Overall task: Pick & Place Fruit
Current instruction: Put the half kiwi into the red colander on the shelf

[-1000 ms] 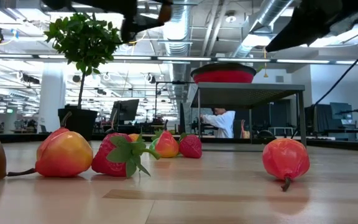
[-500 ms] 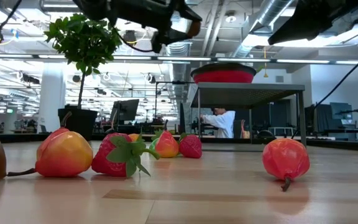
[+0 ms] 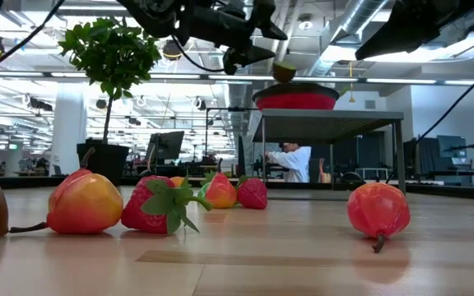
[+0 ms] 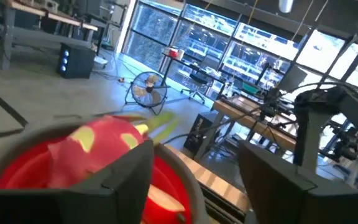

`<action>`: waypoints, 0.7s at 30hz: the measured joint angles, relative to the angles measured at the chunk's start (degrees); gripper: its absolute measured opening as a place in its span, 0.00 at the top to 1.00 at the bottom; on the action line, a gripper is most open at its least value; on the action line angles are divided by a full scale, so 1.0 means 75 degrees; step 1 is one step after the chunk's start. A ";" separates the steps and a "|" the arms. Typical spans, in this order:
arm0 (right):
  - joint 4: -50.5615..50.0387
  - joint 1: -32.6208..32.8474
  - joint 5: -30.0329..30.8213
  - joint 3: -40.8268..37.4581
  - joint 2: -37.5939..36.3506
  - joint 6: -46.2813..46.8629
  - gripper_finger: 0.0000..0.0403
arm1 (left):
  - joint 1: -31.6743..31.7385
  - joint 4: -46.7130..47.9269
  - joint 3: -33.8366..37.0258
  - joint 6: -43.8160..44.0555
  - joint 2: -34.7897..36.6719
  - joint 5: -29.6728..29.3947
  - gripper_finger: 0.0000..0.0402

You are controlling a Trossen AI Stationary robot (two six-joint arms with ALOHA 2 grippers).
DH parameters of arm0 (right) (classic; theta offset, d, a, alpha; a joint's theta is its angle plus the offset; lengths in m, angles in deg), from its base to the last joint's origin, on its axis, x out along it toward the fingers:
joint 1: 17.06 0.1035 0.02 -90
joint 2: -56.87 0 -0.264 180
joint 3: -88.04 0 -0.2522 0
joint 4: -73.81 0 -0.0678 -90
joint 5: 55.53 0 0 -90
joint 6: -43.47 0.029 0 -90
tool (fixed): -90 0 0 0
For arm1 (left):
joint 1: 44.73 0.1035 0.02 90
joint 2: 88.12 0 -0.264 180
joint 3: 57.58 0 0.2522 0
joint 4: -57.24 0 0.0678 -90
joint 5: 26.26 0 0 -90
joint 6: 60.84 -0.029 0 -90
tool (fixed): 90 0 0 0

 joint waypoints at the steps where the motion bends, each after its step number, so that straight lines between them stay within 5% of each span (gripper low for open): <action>1: 0.0000 0.0000 0.0000 0.0000 0.0000 0.0003 1.00 | 0.0038 -0.0006 -0.0019 -0.0056 -0.0034 -0.0006 0.48; 6: -0.0041 0.0000 0.0000 0.0000 0.0000 0.0003 1.00 | 0.0247 0.0003 -0.0004 -0.0129 -0.0068 -0.0176 0.58; 13: -0.0290 0.0310 -0.0028 0.0000 -0.0012 0.0528 1.00 | 0.0029 0.0805 -0.0001 -0.0041 0.0823 0.1305 0.69; 21: -0.0306 0.0934 -0.0032 0.0002 -0.0012 0.0574 1.00 | -0.0832 0.2990 0.0007 -0.0376 0.2093 0.0913 0.78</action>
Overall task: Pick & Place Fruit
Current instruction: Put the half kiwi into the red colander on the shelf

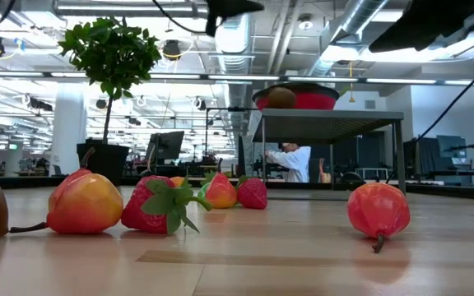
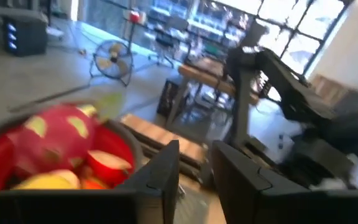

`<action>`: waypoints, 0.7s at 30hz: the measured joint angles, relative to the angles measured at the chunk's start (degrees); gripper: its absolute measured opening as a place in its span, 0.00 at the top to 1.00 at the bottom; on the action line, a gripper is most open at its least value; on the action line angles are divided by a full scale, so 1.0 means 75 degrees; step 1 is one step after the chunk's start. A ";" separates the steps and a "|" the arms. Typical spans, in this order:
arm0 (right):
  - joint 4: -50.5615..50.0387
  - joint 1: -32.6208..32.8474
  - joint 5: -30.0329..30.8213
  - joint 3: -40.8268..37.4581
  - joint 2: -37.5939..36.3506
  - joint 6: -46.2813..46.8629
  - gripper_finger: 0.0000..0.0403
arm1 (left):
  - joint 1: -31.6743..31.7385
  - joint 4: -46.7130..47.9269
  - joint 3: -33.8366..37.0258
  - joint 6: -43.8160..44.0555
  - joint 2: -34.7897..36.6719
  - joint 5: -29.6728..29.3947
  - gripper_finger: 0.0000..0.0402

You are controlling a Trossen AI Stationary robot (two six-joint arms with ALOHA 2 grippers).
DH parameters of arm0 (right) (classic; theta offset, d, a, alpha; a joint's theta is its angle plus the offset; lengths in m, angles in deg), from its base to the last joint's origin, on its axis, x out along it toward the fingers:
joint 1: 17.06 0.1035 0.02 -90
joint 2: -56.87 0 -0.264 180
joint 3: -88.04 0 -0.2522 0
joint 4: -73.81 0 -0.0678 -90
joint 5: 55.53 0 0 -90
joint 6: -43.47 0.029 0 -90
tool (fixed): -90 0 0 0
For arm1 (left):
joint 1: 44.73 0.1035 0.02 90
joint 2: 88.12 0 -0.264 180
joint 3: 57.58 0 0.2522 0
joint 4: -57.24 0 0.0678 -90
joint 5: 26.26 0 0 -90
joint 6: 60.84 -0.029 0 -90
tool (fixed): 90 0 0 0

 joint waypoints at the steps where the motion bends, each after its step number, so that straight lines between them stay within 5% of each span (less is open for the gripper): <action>1: 0.0000 0.0048 0.0000 -0.0002 0.0000 -0.0002 1.00 | -0.0152 0.0167 0.0000 -0.0003 0.0086 -0.0095 0.79; 21: -0.0009 0.0147 -0.0003 -0.0002 0.0015 0.0111 1.00 | -0.1415 0.0904 0.0122 0.0161 0.0290 -0.1438 0.91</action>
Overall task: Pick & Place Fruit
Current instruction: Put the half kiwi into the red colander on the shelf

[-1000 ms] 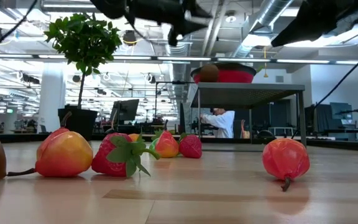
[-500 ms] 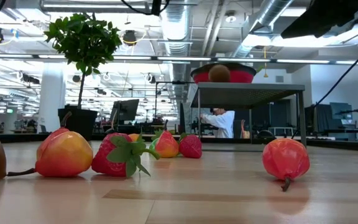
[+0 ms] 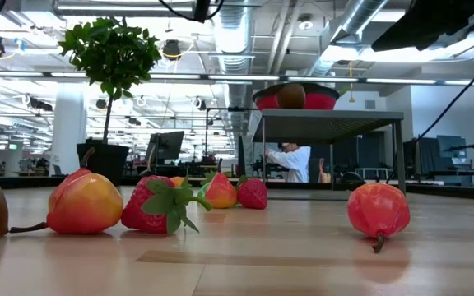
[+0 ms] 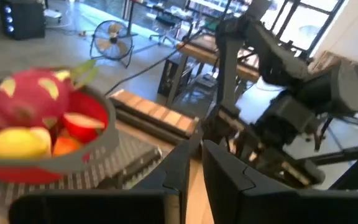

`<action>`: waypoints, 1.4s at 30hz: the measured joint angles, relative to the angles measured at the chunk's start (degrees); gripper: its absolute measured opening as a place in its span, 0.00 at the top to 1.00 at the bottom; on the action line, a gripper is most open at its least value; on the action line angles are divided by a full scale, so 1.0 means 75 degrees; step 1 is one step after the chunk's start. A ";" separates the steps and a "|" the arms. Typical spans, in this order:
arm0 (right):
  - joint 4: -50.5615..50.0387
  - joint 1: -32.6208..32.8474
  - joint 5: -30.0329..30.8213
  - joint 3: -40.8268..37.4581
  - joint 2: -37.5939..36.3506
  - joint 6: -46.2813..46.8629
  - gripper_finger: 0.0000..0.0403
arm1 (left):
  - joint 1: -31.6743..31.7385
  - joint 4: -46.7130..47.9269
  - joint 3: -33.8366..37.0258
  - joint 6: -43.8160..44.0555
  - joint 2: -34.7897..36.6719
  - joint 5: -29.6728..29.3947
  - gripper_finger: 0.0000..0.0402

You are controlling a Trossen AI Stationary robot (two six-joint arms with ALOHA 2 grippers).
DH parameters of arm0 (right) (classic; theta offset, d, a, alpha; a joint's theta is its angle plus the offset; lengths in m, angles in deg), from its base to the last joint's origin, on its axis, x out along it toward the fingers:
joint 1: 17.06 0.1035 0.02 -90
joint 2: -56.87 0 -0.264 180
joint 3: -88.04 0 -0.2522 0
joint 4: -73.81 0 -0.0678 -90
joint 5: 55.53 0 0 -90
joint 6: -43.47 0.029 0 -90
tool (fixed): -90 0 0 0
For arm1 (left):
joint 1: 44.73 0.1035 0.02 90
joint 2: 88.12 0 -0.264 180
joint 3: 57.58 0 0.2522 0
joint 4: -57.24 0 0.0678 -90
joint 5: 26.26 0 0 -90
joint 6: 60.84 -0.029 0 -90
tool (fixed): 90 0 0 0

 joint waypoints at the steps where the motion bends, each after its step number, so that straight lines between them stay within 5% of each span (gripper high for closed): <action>1: 0.0000 0.0000 0.0000 0.0000 0.0000 0.0000 1.00 | -0.0083 0.0000 0.0103 0.0055 0.0000 -0.0149 0.92; 7: -0.0007 0.0000 0.0000 0.0001 0.0000 0.0000 1.00 | -0.0549 -0.0096 0.0923 0.0865 -0.0003 -0.0945 0.96; 16: -0.0015 0.0000 0.0000 0.0000 0.0000 -0.0001 1.00 | -0.1662 -0.1385 0.2170 0.1557 -0.0006 -0.3409 0.99; 25: -0.0013 -0.0020 0.0000 0.0000 0.0000 -0.0020 1.00 | -0.2768 -0.1574 0.2455 0.1558 -0.0006 -0.5413 0.99; 42: -0.0003 -0.0020 0.0003 0.0003 0.0003 -0.0066 1.00 | -0.3158 -0.3724 0.2553 0.1925 -0.2189 -0.5893 0.99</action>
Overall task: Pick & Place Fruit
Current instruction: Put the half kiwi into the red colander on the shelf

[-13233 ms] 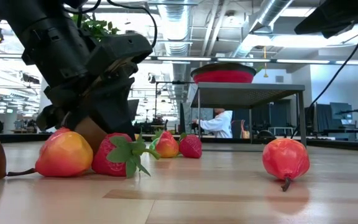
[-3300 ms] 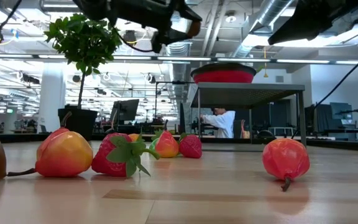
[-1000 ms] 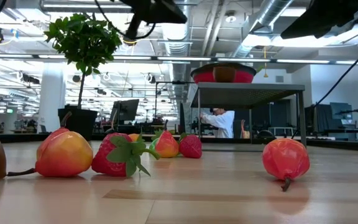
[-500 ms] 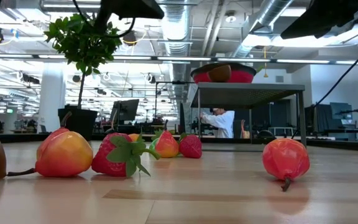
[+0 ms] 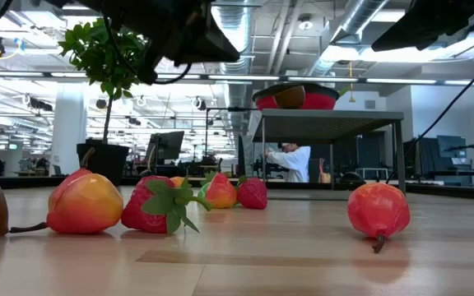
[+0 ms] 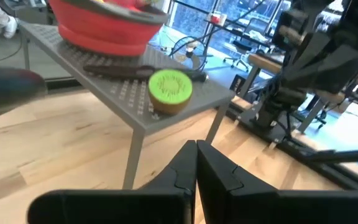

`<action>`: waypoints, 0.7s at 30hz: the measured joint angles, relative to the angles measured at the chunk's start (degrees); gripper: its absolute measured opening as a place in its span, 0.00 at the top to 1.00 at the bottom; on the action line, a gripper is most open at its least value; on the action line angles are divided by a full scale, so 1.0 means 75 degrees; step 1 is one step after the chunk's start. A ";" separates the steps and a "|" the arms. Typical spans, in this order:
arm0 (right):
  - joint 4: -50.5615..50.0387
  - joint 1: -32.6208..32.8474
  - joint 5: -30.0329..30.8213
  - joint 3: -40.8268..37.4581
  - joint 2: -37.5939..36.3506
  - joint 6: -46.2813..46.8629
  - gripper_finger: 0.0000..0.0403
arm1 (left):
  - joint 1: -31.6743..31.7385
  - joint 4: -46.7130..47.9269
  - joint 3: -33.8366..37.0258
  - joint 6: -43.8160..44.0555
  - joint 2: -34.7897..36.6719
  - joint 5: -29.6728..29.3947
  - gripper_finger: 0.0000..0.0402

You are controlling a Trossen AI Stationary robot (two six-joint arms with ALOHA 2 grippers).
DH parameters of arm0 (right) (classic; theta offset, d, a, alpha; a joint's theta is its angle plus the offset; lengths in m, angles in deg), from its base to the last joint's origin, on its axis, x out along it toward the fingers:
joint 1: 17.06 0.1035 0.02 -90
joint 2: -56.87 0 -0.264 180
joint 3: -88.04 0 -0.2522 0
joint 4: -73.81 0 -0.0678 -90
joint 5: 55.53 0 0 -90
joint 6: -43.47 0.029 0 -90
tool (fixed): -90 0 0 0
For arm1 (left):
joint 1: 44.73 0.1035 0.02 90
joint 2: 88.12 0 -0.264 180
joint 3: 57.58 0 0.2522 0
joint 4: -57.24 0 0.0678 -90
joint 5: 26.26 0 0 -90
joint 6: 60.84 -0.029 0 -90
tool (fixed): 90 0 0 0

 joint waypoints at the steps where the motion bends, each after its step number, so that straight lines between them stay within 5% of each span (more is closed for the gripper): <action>1: 0.0000 0.0000 0.0000 -0.0003 0.0000 -0.0077 1.00 | 0.0000 -0.0021 0.0000 -0.0002 -0.0080 -0.0003 0.99; 21: -0.0021 0.0015 0.0003 -0.0003 -0.0003 -0.0415 1.00 | 0.0309 -0.0304 -0.0006 -0.0050 -0.0193 0.0066 0.99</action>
